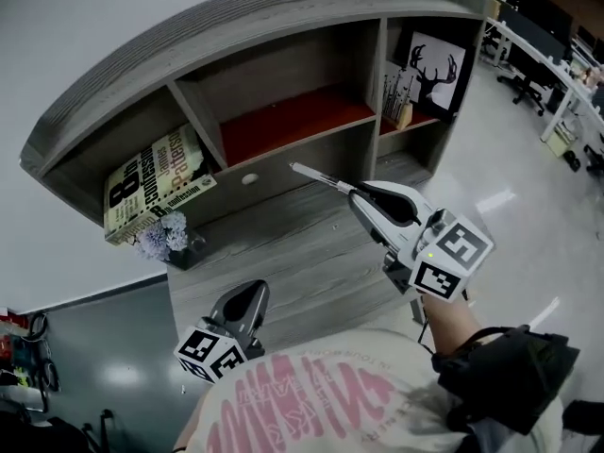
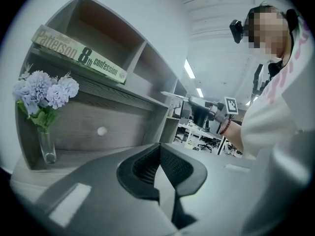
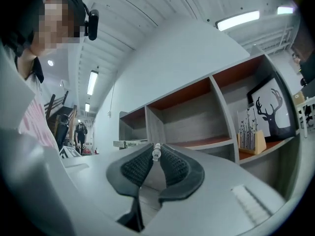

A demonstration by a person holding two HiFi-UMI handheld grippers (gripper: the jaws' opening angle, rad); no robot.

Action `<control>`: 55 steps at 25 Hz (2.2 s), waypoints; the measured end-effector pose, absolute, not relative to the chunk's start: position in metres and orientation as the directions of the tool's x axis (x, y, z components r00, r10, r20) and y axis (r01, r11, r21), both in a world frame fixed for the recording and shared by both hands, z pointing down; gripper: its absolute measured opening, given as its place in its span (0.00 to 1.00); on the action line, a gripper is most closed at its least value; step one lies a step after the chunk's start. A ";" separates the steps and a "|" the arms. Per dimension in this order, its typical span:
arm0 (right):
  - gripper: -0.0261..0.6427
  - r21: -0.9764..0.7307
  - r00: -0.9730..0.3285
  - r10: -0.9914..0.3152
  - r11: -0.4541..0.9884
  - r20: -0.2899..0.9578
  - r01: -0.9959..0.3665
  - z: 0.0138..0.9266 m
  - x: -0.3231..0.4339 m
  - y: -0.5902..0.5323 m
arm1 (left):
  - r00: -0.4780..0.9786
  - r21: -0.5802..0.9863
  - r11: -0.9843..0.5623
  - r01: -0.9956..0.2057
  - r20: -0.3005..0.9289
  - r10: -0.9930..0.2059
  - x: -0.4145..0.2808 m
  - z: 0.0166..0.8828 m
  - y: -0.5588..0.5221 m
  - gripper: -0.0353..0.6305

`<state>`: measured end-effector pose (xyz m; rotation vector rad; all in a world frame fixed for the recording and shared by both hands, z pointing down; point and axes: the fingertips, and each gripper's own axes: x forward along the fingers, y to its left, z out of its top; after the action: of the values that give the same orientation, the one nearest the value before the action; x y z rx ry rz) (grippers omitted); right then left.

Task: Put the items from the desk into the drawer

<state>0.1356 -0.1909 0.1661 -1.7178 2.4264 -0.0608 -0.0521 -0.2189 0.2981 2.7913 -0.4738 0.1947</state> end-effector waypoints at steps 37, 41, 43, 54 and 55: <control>0.11 -0.143 -0.112 -0.978 0.087 0.177 -0.986 0.241 -0.019 0.014 | 0.995 0.316 -0.945 -0.085 0.079 -0.063 -0.129 0.297 -0.066 0.08; 0.11 -0.145 -0.075 -0.981 0.049 0.179 -0.988 0.246 -0.009 0.025 | 0.995 0.307 -0.951 -0.041 0.102 -0.010 -0.117 0.297 -0.057 0.08; 0.11 -0.153 -0.063 -0.982 0.036 0.177 -0.988 0.251 -0.003 0.029 | 0.995 0.305 -0.952 -0.041 0.102 -0.010 -0.111 0.298 -0.057 0.08; 0.11 -0.153 -0.004 -0.982 -0.026 0.189 -0.988 0.256 0.059 0.074 | 0.993 0.298 -0.954 0.012 0.108 0.046 -0.041 0.293 -0.026 0.08; 0.11 -0.155 0.001 -0.981 -0.032 0.192 -0.987 0.257 0.066 0.079 | 0.992 0.301 -0.954 0.020 0.111 0.055 -0.033 0.294 -0.021 0.08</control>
<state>0.0657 0.0787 0.2569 -2.2401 2.2027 -0.3913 -0.0332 -0.0214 0.2939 2.8323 0.0545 0.1693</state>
